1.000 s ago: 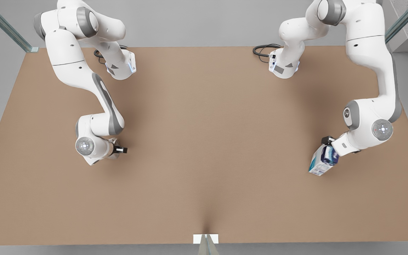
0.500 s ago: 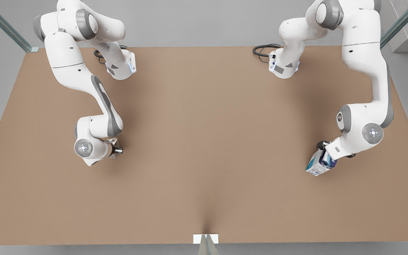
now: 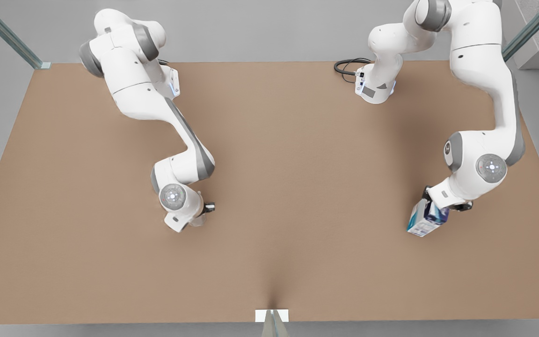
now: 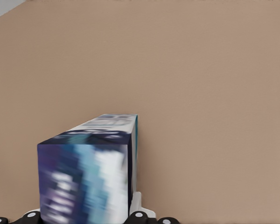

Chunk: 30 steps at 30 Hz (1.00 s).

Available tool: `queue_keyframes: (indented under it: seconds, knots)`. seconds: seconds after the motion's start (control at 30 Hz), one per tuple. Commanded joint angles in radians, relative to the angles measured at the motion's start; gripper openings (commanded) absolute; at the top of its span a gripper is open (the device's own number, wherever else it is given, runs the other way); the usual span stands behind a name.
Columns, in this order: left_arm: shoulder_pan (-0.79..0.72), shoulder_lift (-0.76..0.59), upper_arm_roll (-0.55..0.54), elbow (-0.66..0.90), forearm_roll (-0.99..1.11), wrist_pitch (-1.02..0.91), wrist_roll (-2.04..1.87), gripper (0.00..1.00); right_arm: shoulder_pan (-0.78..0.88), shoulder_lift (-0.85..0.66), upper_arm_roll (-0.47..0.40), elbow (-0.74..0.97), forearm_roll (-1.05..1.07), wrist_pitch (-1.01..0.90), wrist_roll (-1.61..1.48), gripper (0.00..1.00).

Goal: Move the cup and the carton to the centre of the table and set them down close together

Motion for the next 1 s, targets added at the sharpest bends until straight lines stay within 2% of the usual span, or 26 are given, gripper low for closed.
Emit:
queue_keyframes:
  seconds: [0.0, 0.1, 0.13, 0.3, 0.43, 0.47, 0.57, 0.67, 0.7, 0.97]
  knots:
    - [0.001, -0.002, -0.003, 0.001, 0.01, -0.001, 0.002, 0.6, 0.036, 0.021, -0.025, 0.039, 0.011, -0.002, 0.0, 0.21]
    - [0.001, -0.011, -0.015, 0.025, 0.019, -0.033, 0.028, 0.6, 0.3, 0.18, -0.259, 0.27, 0.212, -0.023, -0.001, 0.21]
    - [0.001, -0.011, -0.032, 0.033, 0.022, -0.052, 0.031, 0.6, 0.356, 0.235, -0.313, 0.329, 0.267, -0.025, 0.0, 0.21]
    - [-0.001, -0.008, -0.139, 0.133, 0.102, -0.122, 0.285, 0.6, 0.433, 0.291, -0.338, 0.398, 0.295, -0.023, 0.029, 0.21]
    - [0.016, -0.009, -0.141, 0.146, 0.127, -0.058, 0.741, 0.61, 0.458, 0.353, -0.367, 0.461, 0.31, -0.01, 0.029, 0.21]
    - [0.015, -0.005, -0.139, 0.153, 0.137, -0.027, 0.85, 0.61, 0.461, 0.361, -0.379, 0.462, 0.31, 0.044, 0.025, 0.21]
    - [0.012, -0.002, -0.142, 0.163, 0.162, -0.03, 1.011, 0.61, 0.459, 0.37, -0.393, 0.476, 0.31, 0.049, 0.02, 0.22]
    - [0.001, 0.003, -0.159, 0.168, 0.163, -0.033, 1.048, 0.6, 0.461, 0.378, -0.393, 0.478, 0.31, 0.062, 0.02, 0.76]
    - [0.001, 0.005, -0.161, 0.168, 0.162, -0.036, 1.045, 0.6, 0.461, 0.38, -0.393, 0.482, 0.31, 0.07, 0.017, 0.99]
    - [-0.019, 0.031, -0.191, 0.2, 0.145, -0.056, 1.017, 0.6, 0.475, 0.38, -0.394, 0.482, 0.31, 0.084, 0.013, 1.0]
